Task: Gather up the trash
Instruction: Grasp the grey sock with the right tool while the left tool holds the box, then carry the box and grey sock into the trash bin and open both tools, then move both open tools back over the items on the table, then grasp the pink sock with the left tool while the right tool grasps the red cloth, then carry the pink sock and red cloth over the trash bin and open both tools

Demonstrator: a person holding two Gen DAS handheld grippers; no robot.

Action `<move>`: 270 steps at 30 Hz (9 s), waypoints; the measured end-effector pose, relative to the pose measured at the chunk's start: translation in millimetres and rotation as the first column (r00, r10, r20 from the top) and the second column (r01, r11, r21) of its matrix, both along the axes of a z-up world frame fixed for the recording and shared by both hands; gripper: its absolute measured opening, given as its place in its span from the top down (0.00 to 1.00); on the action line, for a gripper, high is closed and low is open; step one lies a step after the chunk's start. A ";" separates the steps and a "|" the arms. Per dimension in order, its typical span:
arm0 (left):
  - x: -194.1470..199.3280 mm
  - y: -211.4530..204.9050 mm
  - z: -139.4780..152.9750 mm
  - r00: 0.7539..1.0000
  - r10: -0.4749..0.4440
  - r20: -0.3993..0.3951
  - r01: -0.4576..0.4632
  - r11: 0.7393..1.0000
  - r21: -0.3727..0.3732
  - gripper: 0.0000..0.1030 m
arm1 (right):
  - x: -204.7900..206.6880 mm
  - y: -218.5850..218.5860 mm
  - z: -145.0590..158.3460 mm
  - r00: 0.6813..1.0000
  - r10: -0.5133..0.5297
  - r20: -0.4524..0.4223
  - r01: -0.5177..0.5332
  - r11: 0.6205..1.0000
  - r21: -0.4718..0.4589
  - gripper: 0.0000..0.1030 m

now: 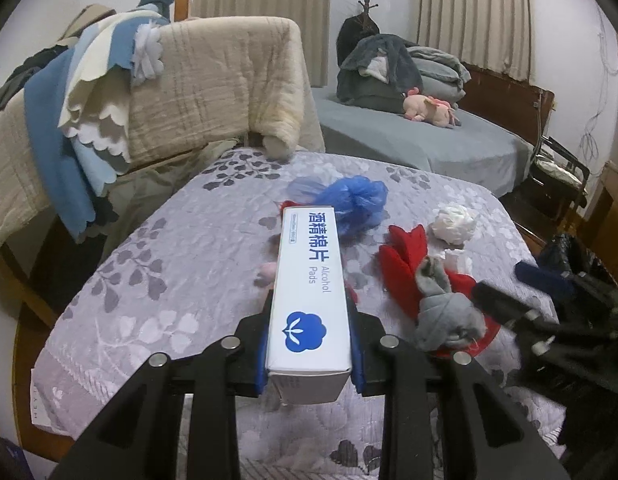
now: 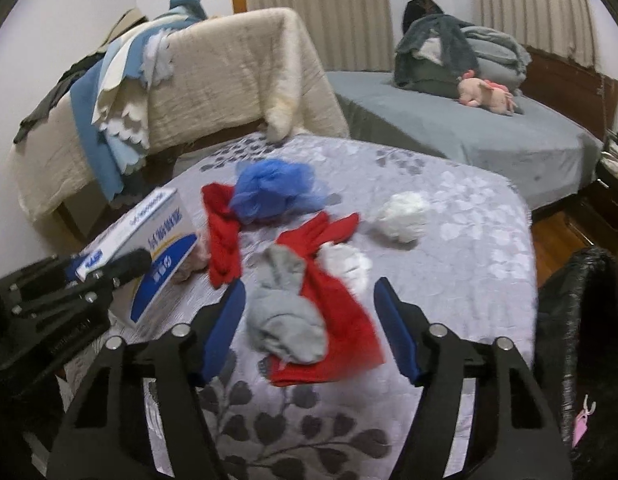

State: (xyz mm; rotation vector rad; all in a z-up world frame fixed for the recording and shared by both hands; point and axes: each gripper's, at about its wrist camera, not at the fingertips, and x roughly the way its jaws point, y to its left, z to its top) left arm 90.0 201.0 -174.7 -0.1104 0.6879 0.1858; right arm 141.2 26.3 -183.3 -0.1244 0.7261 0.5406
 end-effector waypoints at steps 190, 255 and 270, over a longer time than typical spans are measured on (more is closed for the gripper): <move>52.0 30.8 -50.2 0.993 -0.059 -0.098 0.046 0.991 -0.126 0.50 | 32.5 -11.2 -31.6 0.993 -0.116 -0.022 0.114 0.991 -0.076 0.25; 5.0 -31.6 92.3 0.987 -0.111 0.115 0.115 0.993 -0.029 0.62 | -11.5 -48.7 134.9 0.984 0.051 0.168 -0.078 0.984 0.161 0.96; 10.6 -113.7 101.5 0.953 -0.272 0.134 0.279 0.960 -0.036 0.62 | -22.9 -141.8 147.9 0.971 -0.132 0.202 0.101 0.983 0.154 0.96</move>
